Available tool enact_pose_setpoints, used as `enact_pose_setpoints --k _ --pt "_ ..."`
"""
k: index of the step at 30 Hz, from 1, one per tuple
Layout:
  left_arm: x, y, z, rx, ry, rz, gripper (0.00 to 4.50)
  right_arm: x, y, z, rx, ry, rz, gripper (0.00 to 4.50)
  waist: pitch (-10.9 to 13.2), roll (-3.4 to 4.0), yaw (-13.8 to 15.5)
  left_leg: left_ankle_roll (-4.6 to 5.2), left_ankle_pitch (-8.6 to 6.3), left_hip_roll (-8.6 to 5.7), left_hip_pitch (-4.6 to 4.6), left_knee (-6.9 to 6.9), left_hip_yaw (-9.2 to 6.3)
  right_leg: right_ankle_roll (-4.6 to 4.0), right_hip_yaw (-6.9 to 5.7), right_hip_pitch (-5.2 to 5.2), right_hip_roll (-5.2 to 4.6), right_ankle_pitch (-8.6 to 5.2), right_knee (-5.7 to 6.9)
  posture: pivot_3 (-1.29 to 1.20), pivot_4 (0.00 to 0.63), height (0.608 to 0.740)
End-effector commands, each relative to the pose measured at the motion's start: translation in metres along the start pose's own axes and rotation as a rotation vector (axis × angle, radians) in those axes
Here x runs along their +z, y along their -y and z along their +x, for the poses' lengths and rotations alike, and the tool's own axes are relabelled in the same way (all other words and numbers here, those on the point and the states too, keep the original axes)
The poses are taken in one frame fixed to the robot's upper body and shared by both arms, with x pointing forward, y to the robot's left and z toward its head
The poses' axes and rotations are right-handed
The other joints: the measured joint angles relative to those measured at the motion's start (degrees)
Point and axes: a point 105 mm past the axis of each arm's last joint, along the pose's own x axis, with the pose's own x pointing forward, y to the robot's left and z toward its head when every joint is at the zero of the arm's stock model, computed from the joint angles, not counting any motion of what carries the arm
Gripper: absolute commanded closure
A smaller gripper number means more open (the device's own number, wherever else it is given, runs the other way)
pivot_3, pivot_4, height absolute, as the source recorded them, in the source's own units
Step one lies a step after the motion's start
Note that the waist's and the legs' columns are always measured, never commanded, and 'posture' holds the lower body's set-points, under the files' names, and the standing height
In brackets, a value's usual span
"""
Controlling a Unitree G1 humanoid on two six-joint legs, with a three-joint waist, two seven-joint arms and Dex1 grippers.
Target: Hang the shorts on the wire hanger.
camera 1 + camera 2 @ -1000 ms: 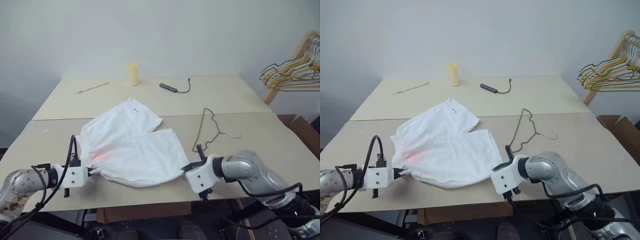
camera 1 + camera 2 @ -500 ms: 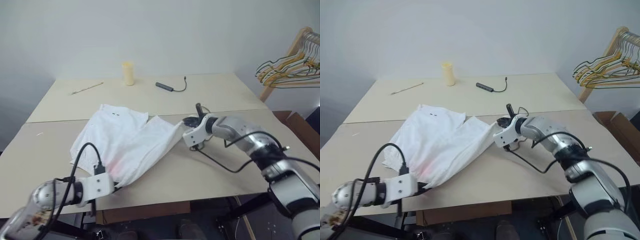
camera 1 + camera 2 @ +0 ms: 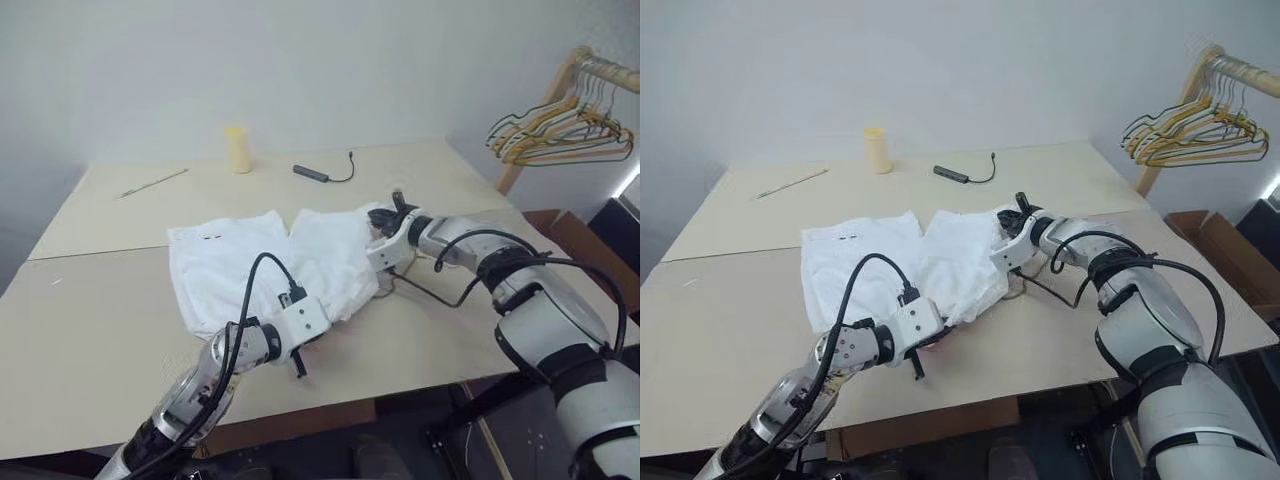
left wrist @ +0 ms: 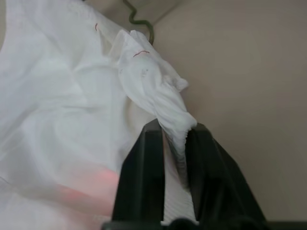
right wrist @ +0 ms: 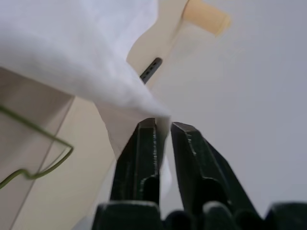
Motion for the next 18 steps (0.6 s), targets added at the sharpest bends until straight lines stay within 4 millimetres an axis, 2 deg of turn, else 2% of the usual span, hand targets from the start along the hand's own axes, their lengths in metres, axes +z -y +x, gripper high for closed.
enact_pose_setpoints --k 1,4,7,8,11,13,14,18 --pt "0.014 -0.008 0.001 0.026 0.051 0.049 2.44 -0.016 0.005 -0.005 -0.017 -0.062 -0.011 2.04 0.0 0.0 -0.6 0.0 0.0 -0.01 0.01 0.0 0.01 0.02 0.04 0.01 0.0 0.01 0.0 -0.11 0.0 0.74" --pt "0.02 -0.006 -0.006 -0.012 0.078 0.048 1.42 -0.027 0.0 -0.012 0.03 -0.088 0.008 0.94 0.0 0.0 -1.0 0.0 0.0 -0.03 0.03 0.0 0.02 0.07 0.13 0.01 -0.01 0.03 -0.02 -0.12 0.0 0.74" --pt "0.023 -0.007 -0.022 -0.059 0.108 0.023 0.46 -0.037 -0.004 -0.024 0.1 -0.085 0.083 0.01 0.0 0.01 -1.3 0.0 0.0 -0.02 0.0 0.0 0.02 0.08 0.13 -0.02 -0.01 0.03 -0.04 -0.13 0.0 0.74" --pt "0.023 -0.007 -0.032 -0.086 0.12 0.014 0.13 -0.039 -0.004 -0.029 0.126 -0.074 0.134 0.0 0.0 0.01 -1.6 0.0 0.0 -0.03 0.0 0.0 0.02 0.09 0.14 -0.02 -0.01 0.03 -0.04 -0.13 0.0 0.74" --pt "0.02 -0.014 -0.069 -0.155 0.173 -0.011 0.03 -0.034 0.009 -0.04 0.125 0.001 0.396 0.0 0.0 0.01 -2.4 0.03 -0.02 0.01 0.03 -0.01 0.01 0.1 0.14 0.01 0.01 0.02 -0.07 -0.13 0.0 0.74" --pt "0.013 -0.033 -0.088 -0.1 0.178 -0.036 0.03 -0.02 0.025 -0.045 0.1 0.079 0.532 0.0 0.0 0.01 -2.9 0.05 -0.03 0.05 0.06 -0.01 0.0 0.11 0.14 0.05 0.01 0.02 -0.07 -0.13 0.0 0.74" --pt "0.006 -0.043 -0.097 -0.058 0.162 -0.048 0.03 -0.006 0.032 -0.049 0.094 0.133 0.59 0.0 0.0 0.01 -3.0 0.05 -0.03 0.07 0.08 -0.01 0.0 0.12 0.15 0.08 0.02 0.02 -0.08 -0.13 0.0 0.74" --pt "-0.025 -0.082 -0.13 0.095 0.025 -0.02 0.03 0.066 0.06 -0.06 0.104 0.342 0.796 0.0 0.1 0.09 -3.3 0.08 -0.06 0.17 0.26 -0.03 -0.02 0.39 0.17 0.54 0.13 -0.16 -0.05 -0.13 0.0 0.74"
